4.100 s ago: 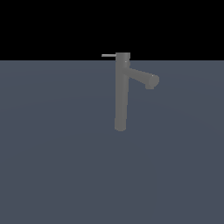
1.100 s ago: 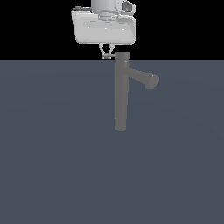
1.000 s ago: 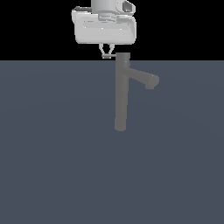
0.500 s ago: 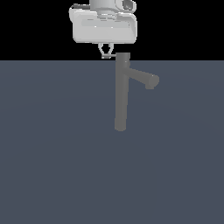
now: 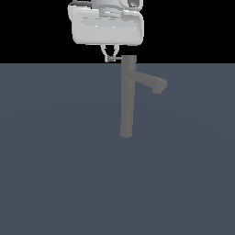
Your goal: Turn on the faucet by rotating a designated handle.
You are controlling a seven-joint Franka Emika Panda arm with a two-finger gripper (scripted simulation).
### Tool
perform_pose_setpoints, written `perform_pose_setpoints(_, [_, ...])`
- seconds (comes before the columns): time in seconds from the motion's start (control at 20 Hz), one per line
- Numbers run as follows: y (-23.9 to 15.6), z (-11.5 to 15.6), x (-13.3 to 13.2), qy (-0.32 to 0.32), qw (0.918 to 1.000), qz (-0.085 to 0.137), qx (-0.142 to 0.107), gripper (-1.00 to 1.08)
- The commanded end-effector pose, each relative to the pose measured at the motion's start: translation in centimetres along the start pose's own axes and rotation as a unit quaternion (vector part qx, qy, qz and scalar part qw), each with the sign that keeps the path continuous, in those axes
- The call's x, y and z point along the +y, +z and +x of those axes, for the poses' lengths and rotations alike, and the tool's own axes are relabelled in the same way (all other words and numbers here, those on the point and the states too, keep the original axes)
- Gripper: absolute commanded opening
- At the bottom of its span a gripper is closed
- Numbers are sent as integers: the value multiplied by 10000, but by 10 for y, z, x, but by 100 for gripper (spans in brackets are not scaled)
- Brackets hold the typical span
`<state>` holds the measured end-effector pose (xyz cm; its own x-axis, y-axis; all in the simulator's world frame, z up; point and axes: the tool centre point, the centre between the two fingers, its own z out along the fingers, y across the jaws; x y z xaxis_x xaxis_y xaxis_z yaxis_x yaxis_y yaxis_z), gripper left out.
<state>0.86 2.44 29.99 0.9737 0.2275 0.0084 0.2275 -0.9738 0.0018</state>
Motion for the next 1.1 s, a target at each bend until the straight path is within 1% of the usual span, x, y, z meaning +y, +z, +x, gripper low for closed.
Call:
perform_pose_setpoints(0.0, [0,-6,3,7,10000,1,-6,-100])
perform_pose_setpoints(0.6, [-1,-50,24,36,10000,9,-40,-100])
perform_pose_setpoints(0.65, [-1,-50,24,36,10000,9,-40,-100])
perform_pose_setpoints(0.7, [0,-37,13,-74,10000,-8,21,-100])
perform_pose_setpoints(1.05, [-1,-59,59,13,10000,6,-28,-100])
